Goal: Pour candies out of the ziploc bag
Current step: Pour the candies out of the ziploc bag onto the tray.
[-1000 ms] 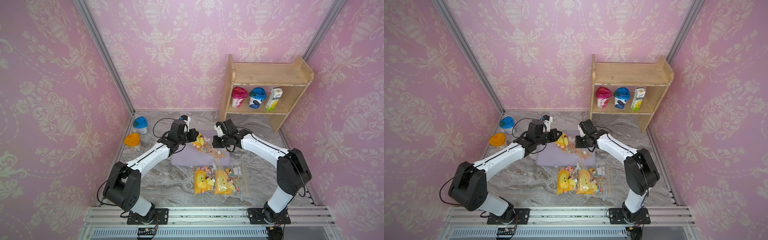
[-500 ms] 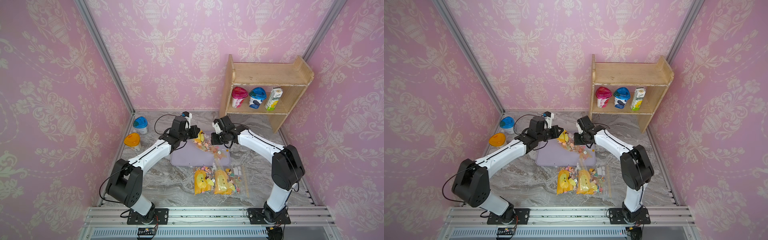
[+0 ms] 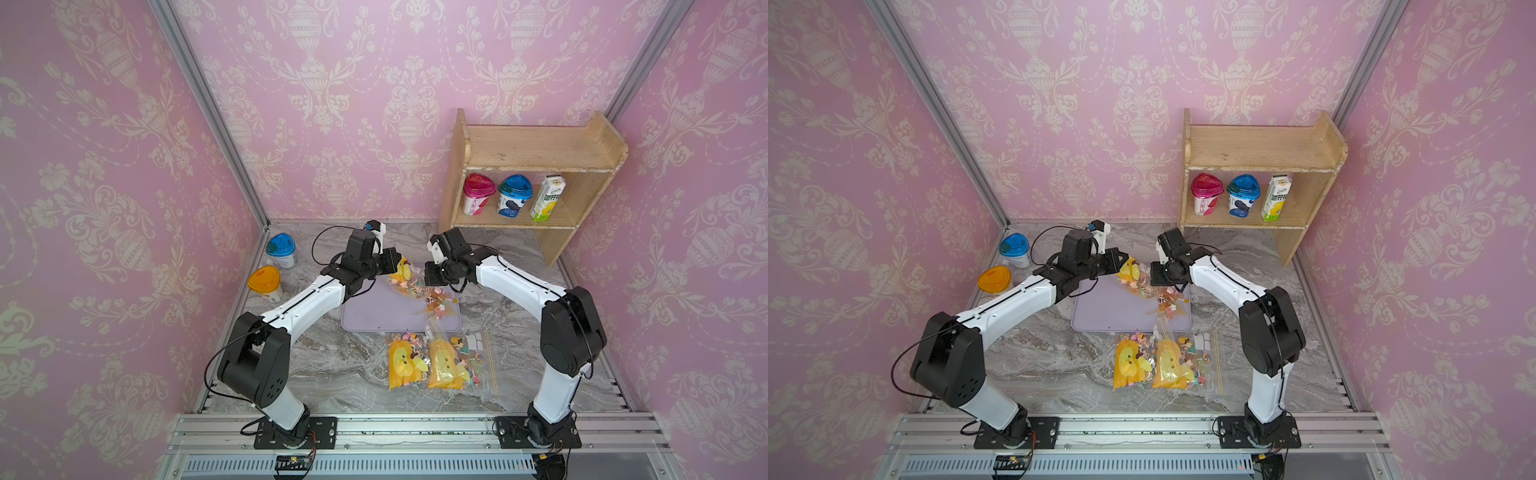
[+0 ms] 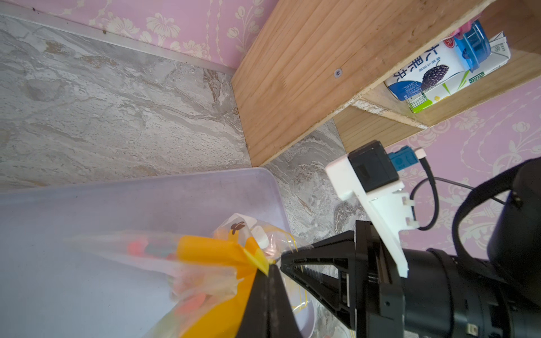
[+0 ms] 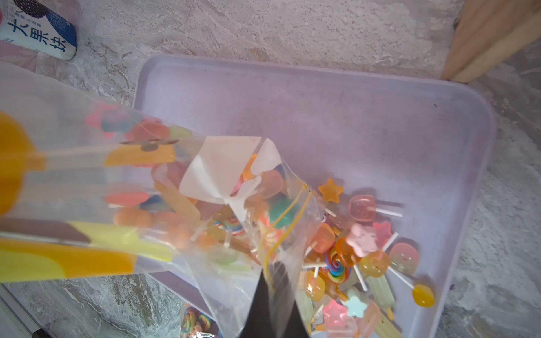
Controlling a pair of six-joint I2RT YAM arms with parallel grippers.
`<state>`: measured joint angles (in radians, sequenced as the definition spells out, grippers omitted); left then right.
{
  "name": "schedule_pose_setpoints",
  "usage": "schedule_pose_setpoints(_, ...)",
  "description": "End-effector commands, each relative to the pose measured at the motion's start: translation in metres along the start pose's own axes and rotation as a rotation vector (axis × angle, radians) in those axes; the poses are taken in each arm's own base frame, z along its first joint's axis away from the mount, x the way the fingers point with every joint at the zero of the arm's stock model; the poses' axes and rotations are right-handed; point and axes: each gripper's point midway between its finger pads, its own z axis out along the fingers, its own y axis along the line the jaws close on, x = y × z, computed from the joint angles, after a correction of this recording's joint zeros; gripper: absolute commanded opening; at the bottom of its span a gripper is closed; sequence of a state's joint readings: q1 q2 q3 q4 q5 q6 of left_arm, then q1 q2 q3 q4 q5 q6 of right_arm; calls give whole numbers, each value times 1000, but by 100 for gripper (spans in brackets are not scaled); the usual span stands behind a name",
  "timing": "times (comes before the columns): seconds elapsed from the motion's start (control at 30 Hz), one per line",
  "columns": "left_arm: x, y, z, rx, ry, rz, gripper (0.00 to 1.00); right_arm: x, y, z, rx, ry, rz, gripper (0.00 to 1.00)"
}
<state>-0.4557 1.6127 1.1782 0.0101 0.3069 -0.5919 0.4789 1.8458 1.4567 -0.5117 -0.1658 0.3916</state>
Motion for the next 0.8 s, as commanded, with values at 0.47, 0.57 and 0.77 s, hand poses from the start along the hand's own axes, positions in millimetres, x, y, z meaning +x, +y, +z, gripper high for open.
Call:
schedule_pose_setpoints(0.47,-36,-19,-16,9,-100,86,0,-21,1,-2,5,-17,-5,0)
schedule_pose_setpoints(0.57,-32,-14,-15,-3,-90,90,0,-24,2,5,2,-6,2,0)
schedule_pose_setpoints(0.77,-36,-10,-22,-19,-107,99,0,-32,10,13,-34,7,15,0)
